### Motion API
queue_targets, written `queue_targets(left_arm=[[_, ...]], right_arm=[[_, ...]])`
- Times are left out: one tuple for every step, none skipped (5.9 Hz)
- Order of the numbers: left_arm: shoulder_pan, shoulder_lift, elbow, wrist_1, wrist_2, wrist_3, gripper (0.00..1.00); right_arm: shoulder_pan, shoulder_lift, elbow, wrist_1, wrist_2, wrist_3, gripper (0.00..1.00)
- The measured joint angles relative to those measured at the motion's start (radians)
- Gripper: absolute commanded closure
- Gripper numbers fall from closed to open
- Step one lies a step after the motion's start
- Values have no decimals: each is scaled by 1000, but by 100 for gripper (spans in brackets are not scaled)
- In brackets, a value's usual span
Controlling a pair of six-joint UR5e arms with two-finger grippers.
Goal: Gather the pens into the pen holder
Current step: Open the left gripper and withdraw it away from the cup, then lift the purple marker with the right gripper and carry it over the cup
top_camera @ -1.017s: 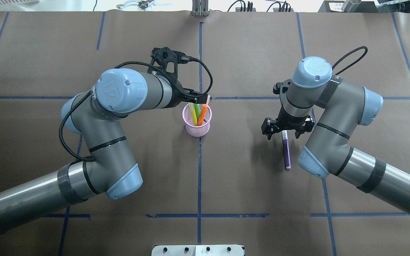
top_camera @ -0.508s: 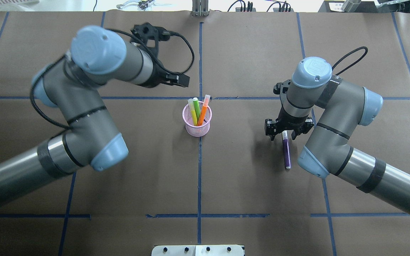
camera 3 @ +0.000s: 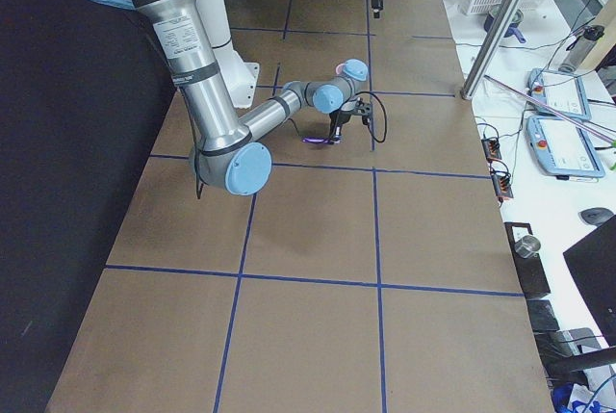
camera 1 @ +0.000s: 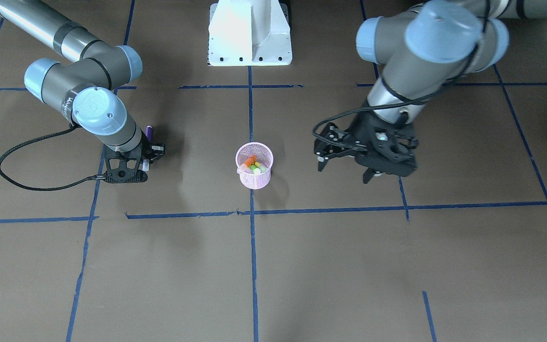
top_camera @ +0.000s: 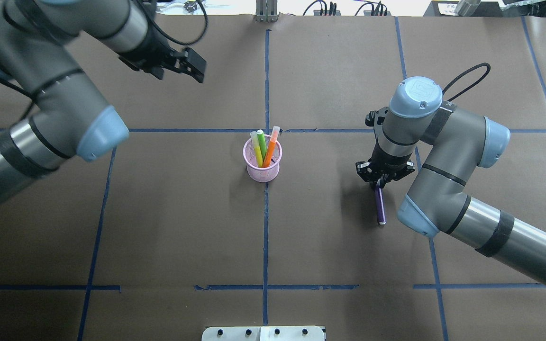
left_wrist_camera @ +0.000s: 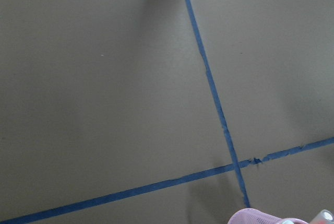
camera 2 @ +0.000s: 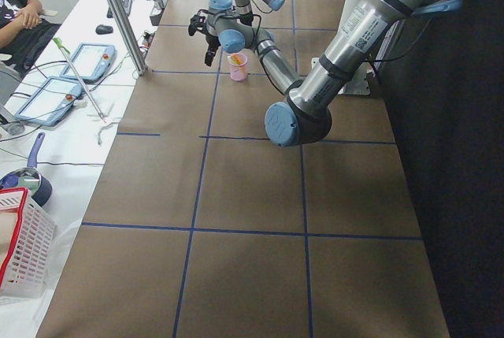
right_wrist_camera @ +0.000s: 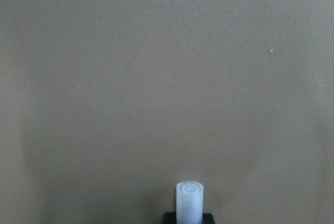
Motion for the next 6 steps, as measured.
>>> queue_targets(left_arm=[[-73, 20, 0, 33, -65, 76, 0], [-141, 51, 1, 65, -120, 162, 0], [-205, 84, 2, 132, -159, 291, 0], [-258, 121, 10, 203, -170, 446, 0], [-308, 164, 36, 245, -171, 596, 0], [-356, 205, 84, 262, -171, 727, 0]], right_arm=[[1, 0, 0, 0, -1, 0, 100], [8, 4, 6, 1, -9, 0, 100], [19, 12, 25, 1, -36, -1, 100], [28, 17, 55, 2, -76, -6, 100], [37, 22, 89, 7, -116, -11, 100], [50, 28, 117, 38, -144, -9, 100]])
